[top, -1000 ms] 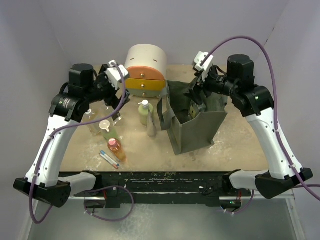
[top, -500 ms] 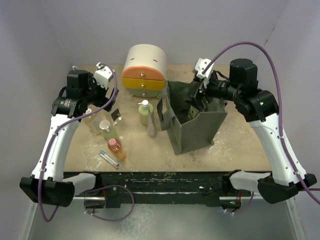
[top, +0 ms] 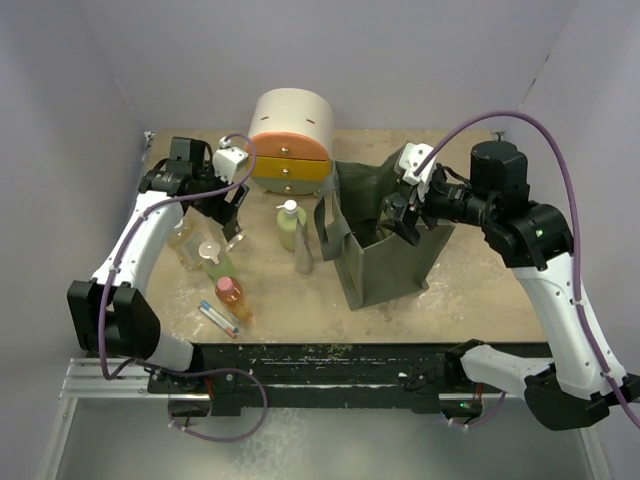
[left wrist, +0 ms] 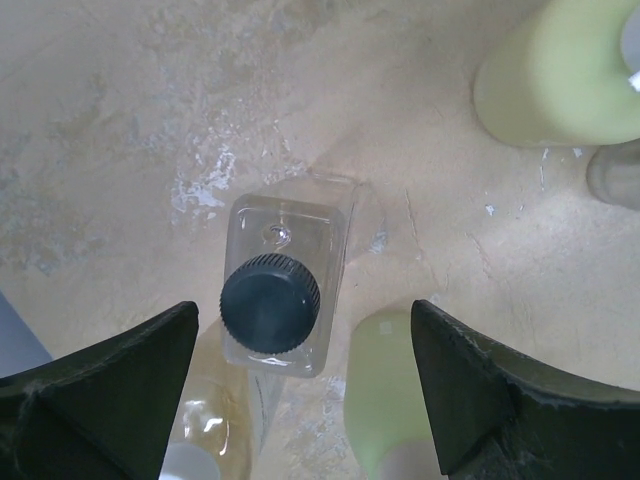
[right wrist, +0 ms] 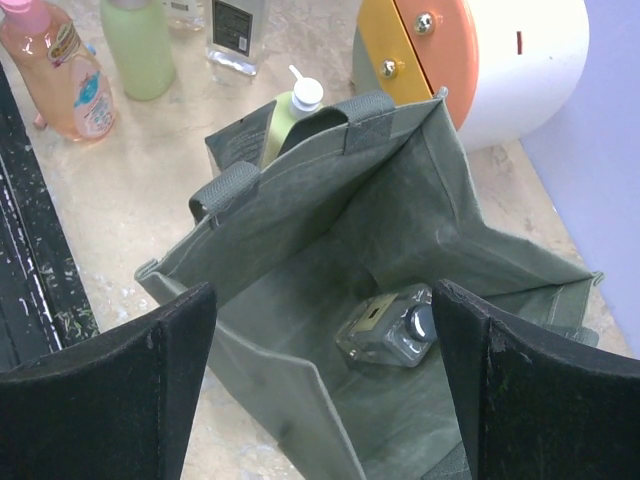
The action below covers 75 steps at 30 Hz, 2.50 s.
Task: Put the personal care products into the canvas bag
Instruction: Move the care product at the center of the board, then pick up the care product from the center of the board.
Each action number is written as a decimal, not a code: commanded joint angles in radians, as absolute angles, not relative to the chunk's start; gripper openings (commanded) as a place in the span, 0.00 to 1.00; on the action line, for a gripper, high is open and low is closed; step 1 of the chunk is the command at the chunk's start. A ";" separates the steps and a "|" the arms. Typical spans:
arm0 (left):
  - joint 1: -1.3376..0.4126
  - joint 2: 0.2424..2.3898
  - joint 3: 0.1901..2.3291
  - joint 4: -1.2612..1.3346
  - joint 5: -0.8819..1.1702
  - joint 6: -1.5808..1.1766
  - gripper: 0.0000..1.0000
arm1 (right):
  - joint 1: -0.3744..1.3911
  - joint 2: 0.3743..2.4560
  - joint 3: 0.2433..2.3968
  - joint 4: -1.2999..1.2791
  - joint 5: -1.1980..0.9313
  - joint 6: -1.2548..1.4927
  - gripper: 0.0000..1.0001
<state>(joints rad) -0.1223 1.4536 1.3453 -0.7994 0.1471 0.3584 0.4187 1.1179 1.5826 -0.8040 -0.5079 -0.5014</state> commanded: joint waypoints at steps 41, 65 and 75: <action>-0.306 1.411 1.262 -0.789 0.205 0.327 0.24 | 0.377 1.178 1.563 -0.725 -0.610 -0.516 0.88; -0.310 1.304 1.094 -0.747 0.230 0.405 0.63 | 0.513 1.590 1.839 -0.447 -0.581 -0.389 0.86; -0.308 1.233 1.123 -0.781 0.248 0.386 0.85 | 0.528 1.661 1.872 -0.397 -0.564 -0.353 0.86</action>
<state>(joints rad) -0.3099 1.3003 1.0954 -0.7765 0.2169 0.3870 0.5236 1.6600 1.8103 -0.4633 -0.5682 -0.3843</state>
